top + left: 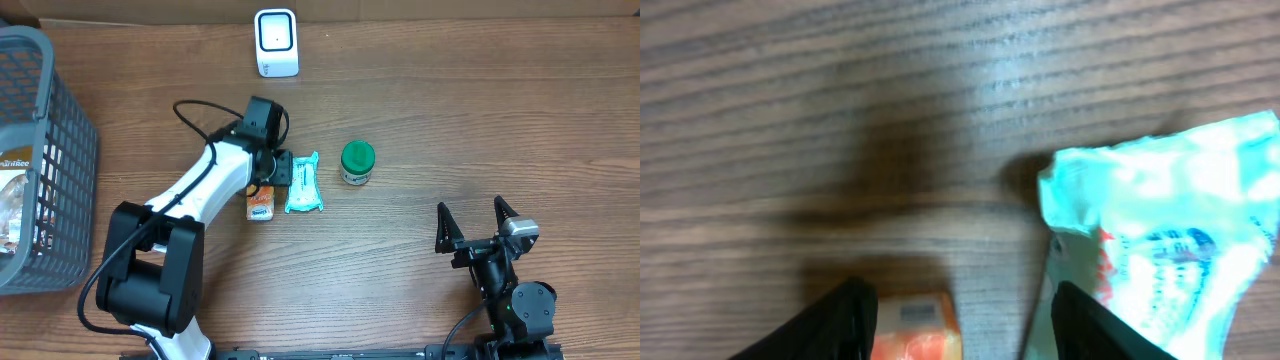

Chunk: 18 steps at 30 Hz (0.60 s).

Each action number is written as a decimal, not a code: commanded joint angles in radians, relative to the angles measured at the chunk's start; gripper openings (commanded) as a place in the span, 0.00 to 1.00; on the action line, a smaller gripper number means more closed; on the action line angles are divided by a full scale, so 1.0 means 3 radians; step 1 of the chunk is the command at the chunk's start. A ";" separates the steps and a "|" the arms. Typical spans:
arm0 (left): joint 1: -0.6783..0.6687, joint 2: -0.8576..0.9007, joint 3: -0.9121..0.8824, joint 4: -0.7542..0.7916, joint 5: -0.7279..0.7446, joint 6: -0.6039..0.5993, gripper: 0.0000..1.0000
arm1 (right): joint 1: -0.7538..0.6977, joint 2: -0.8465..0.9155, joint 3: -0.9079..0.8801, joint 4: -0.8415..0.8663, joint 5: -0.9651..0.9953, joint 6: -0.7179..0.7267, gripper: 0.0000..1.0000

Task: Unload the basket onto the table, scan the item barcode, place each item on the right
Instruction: 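Lower the orange box beside the wipes packet and open the left gripper, then raise the left gripper and swing it back toward the basket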

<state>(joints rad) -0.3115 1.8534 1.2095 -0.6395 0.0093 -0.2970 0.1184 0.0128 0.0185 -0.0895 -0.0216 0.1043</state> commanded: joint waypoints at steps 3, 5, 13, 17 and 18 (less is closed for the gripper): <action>0.0112 -0.0102 0.0928 -0.0680 0.0009 -0.0046 0.56 | -0.0004 -0.0029 -0.0034 0.0019 0.0005 0.0003 1.00; 0.0123 -0.0148 0.1203 -0.0935 0.0011 -0.0046 0.55 | -0.0004 -0.0029 -0.0034 0.0020 0.0005 0.0003 1.00; 0.0067 -0.0440 0.1823 -0.1495 0.0141 -0.0046 0.55 | -0.0004 -0.0029 -0.0034 0.0019 0.0005 0.0003 1.00; -0.0014 -0.0577 0.1823 -0.1572 0.0170 -0.0046 0.55 | -0.0004 -0.0029 -0.0034 0.0019 0.0005 0.0003 1.00; -0.0034 -0.0603 0.1823 -0.1598 0.0170 -0.0046 0.55 | -0.0004 -0.0029 -0.0034 0.0019 0.0005 0.0003 1.00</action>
<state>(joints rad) -0.2970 1.7111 1.7363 -1.1011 0.0349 -0.2974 0.1184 0.0128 0.0185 -0.0895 -0.0216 0.1043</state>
